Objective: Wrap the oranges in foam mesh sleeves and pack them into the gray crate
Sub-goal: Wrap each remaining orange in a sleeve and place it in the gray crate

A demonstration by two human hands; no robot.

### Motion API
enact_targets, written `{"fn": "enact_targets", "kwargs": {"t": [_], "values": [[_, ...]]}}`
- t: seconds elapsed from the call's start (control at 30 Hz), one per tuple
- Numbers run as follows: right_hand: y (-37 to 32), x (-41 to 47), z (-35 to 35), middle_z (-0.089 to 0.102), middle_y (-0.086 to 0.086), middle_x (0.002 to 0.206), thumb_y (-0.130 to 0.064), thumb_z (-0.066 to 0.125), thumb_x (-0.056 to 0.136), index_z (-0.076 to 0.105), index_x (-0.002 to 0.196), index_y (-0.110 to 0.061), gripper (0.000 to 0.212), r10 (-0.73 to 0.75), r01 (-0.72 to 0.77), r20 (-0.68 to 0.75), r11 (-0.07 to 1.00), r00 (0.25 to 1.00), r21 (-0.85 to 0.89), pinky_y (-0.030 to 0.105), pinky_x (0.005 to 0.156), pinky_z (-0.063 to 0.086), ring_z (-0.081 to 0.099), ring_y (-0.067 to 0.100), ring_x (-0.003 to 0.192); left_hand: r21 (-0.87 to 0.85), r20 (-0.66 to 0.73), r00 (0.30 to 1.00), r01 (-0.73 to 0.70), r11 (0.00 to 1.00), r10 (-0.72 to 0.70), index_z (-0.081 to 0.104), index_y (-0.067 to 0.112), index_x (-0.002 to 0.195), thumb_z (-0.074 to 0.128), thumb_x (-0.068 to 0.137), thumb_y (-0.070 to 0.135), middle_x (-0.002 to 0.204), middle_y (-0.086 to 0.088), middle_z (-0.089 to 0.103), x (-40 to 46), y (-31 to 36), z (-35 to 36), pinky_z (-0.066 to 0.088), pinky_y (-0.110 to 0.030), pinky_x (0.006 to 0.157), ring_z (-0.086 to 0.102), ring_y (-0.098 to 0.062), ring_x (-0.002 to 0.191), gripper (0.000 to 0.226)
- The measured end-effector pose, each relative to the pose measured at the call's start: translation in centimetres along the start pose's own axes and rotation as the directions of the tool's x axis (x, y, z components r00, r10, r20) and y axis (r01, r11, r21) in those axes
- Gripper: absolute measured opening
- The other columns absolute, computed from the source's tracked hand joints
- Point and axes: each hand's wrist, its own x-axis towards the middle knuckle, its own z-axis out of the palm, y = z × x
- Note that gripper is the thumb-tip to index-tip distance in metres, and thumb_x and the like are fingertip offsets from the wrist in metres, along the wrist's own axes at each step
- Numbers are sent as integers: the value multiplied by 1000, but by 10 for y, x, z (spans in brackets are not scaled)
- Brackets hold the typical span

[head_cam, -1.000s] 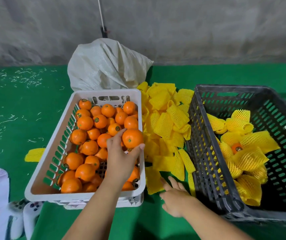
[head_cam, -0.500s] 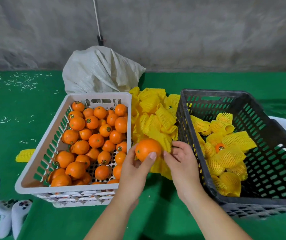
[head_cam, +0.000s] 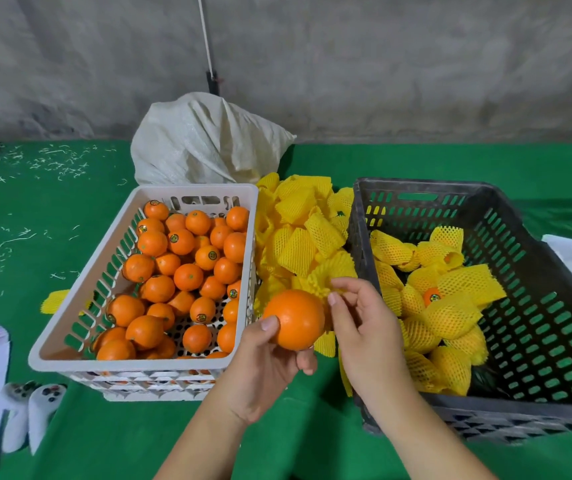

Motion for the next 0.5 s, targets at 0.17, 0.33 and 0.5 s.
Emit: {"fn": "enact_targets", "kwargs": {"t": [0.17, 0.33, 0.5], "values": [[-3, 1, -4, 58, -18, 104, -16, 79, 88, 71, 120, -26, 34, -174, 200, 127, 952, 977, -233, 25, 78, 54, 59, 2, 93, -17, 22, 1000, -13, 1000, 14, 62, -2, 122, 98, 54, 58, 67, -17, 56, -10, 1, -5, 50, -31, 55, 53, -20, 50, 97], [-6, 1, 3, 59, -21, 108, 3, 77, 82, 74, 116, -33, 49, -131, 160, 135, 959, 982, -233, 23, 82, 50, 58, 3, 99, 169, -26, 998, -48, 985, 53, 60, 3, 120, 92, 55, 72, 80, -12, 63, -9, 2, -11, 44, -25, 54, 49, -15, 53, 100], [-9, 16, 9, 65, -14, 73, -31, 65, 99, 70, 94, -37, 9, 76, -79, 34, 992, 997, 99, 41, 63, 50, 58, 6, 66, 399, -239, 945, -115, 910, 224, 65, 21, 120, 76, 61, 85, 74, 2, 61, 7, 8, -21, 46, -27, 61, 53, -14, 60, 88]]}}
